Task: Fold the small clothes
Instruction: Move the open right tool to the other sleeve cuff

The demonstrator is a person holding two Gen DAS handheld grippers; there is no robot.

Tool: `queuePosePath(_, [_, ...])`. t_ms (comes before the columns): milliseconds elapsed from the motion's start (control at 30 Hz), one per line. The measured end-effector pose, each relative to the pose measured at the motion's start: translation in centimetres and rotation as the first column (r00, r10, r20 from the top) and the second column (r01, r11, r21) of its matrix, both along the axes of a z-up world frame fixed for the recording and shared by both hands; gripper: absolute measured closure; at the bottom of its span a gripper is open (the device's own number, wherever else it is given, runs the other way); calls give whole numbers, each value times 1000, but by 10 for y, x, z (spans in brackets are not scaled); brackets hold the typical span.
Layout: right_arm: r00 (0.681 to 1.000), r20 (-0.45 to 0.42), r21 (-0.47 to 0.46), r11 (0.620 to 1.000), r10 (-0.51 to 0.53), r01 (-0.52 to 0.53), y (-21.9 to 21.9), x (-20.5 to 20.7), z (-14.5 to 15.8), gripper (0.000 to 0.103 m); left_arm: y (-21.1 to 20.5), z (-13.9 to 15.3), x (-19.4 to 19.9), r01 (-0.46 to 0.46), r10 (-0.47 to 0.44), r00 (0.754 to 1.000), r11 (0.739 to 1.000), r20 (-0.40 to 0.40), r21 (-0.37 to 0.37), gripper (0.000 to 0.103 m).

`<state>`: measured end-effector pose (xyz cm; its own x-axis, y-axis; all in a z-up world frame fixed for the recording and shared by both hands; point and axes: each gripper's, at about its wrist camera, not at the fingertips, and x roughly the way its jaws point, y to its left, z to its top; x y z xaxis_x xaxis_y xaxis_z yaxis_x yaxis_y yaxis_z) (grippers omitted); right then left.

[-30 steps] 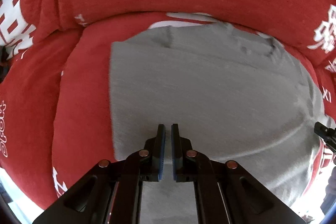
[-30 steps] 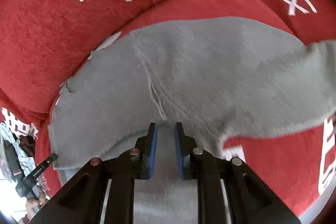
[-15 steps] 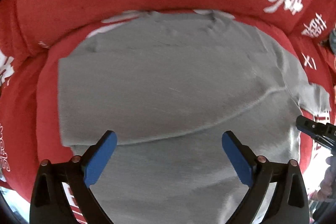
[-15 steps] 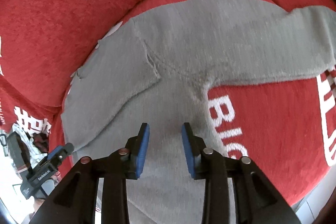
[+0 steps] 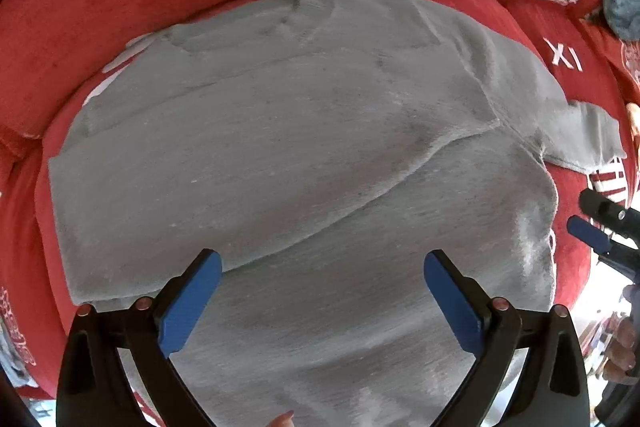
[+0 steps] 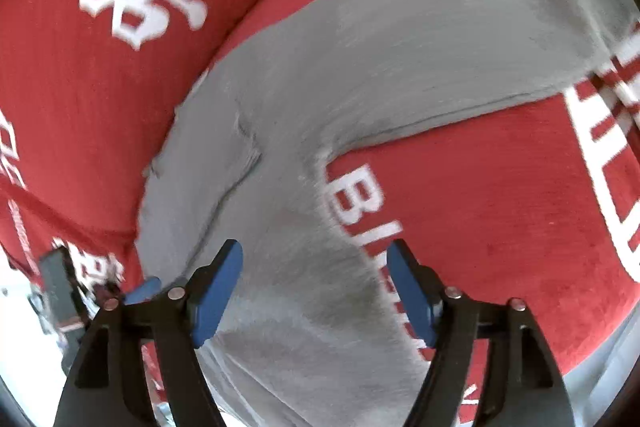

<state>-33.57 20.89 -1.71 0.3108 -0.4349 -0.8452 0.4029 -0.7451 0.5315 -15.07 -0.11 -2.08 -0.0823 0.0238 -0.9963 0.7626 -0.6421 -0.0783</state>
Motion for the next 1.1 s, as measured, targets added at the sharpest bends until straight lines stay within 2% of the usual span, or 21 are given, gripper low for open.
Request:
queuePosePath(67, [998,17,-4,999,-53,53,10,-11,-3,20,0,-4,-7,0,0,1000,1000,11,16,2])
queuePosePath(167, [991,39,-4,991,-131,131,27,-29,-8,20,3,-9,-14,2,-3,1000,1000,28,29,2])
queuePosePath(233, [987,34,4,988,-157,157,35,-37,-9,20,5,-14,-16,-3,2,999,999,44,35,2])
queuePosePath(300, [985,11,19,985,-174,173,42,-46,-10,20,8,-18,-21,5,-8,1000,997,30,72,2])
queuePosePath(533, [972,26,27,972,-233,233,64,-65,-22,20,18,-13,-36,18,-19,1000,998,14,61,2])
queuePosePath(733, [930,47,3,931,-365,365,91,-84,-31,20,24,-5,-56,16,-15,1000,999,-22,51,2])
queuePosePath(833, [895,64,-15,897,-440,442,104,-97,-37,20,23,-8,-61,-1,4,999,998,-40,67,2])
queuePosePath(967, [837,128,-48,839,-533,542,116,-112,-49,20,26,-13,-73,-32,38,998,993,-57,109,2])
queuePosePath(1100, [834,96,-64,833,-543,550,115,-126,-52,20,32,-13,-80,-32,39,997,993,-61,116,2])
